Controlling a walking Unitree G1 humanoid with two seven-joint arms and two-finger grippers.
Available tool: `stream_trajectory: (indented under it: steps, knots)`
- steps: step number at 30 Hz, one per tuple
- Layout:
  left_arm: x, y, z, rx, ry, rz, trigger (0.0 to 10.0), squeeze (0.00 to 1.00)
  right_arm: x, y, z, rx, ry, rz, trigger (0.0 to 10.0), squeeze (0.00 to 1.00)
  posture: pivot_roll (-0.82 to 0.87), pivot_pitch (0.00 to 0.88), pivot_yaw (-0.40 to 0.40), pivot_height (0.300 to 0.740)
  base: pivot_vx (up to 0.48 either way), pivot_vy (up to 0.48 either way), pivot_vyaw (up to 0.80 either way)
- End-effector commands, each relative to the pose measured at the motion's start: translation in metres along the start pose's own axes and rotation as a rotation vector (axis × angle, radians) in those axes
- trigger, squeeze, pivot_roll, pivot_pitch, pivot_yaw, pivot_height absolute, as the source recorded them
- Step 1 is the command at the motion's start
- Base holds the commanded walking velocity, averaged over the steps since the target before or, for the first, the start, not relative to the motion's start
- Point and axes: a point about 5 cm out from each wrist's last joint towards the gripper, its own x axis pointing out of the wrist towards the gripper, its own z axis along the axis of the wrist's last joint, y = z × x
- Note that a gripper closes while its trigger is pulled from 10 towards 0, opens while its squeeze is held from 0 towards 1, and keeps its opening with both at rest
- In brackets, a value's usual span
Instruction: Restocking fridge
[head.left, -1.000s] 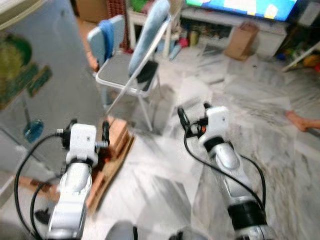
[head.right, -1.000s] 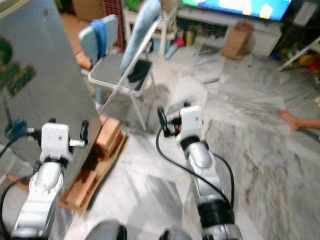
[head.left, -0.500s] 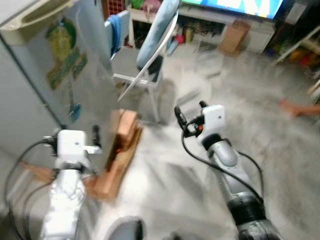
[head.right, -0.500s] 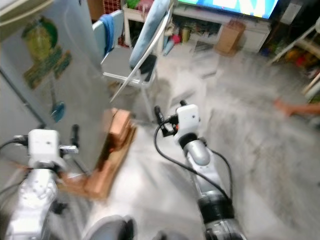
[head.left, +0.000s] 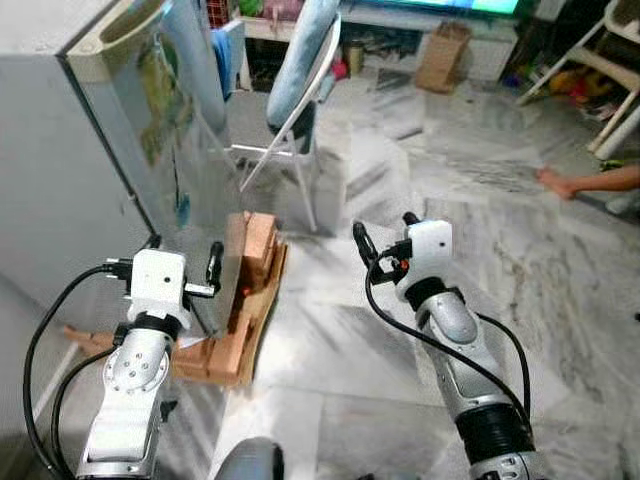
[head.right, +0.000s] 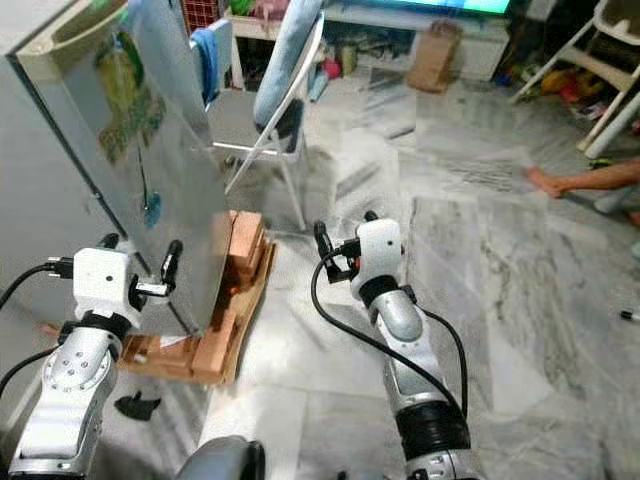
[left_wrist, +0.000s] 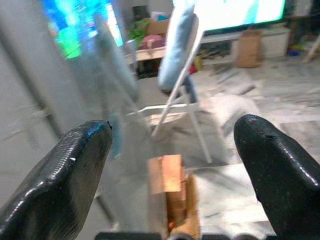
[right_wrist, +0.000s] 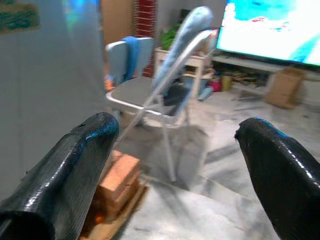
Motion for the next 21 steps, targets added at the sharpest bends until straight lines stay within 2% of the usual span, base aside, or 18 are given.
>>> stream_trajectory:
  steps: [1, 12, 14, 17, 21]
  knots:
    - [0.0013, -0.0016, 0.0029, -0.006, -0.017, -0.019, 10.0, 0.00, -0.0001, -0.0049, 0.0015, -0.004, -0.004, -0.025, 10.0, 0.00, 0.16, 0.063, -0.052, 0.740, 0.371, 0.000, 0.00]
    - [0.0013, -0.0040, 0.0011, -0.015, 0.001, -0.012, 10.0, 0.00, -0.0011, 0.0015, -0.0003, -0.003, -0.002, -0.013, 10.0, 0.00, 0.17, 0.066, -0.050, 0.740, 0.325, 0.324, 0.00]
    - [0.0015, -0.0048, 0.0019, -0.016, -0.006, -0.008, 10.0, 0.00, -0.0010, 0.0012, -0.0004, -0.003, -0.002, -0.014, 10.0, 0.00, 0.17, 0.066, -0.050, 0.740, 0.000, 0.424, 0.00]
    - [0.0019, -0.0061, -0.0038, -0.021, 0.036, 0.031, 10.0, 0.00, -0.0016, -0.0006, -0.0007, -0.005, 0.000, -0.019, 10.0, 0.00, 0.17, 0.071, -0.048, 0.740, 0.000, 0.450, 0.00]
    - [0.0012, -0.0101, -0.0013, -0.022, 0.011, 0.006, 10.0, 0.00, -0.0027, -0.0009, -0.0008, -0.006, 0.002, -0.023, 10.0, 0.00, 0.16, 0.075, -0.048, 0.740, 0.000, 0.360, 0.00]
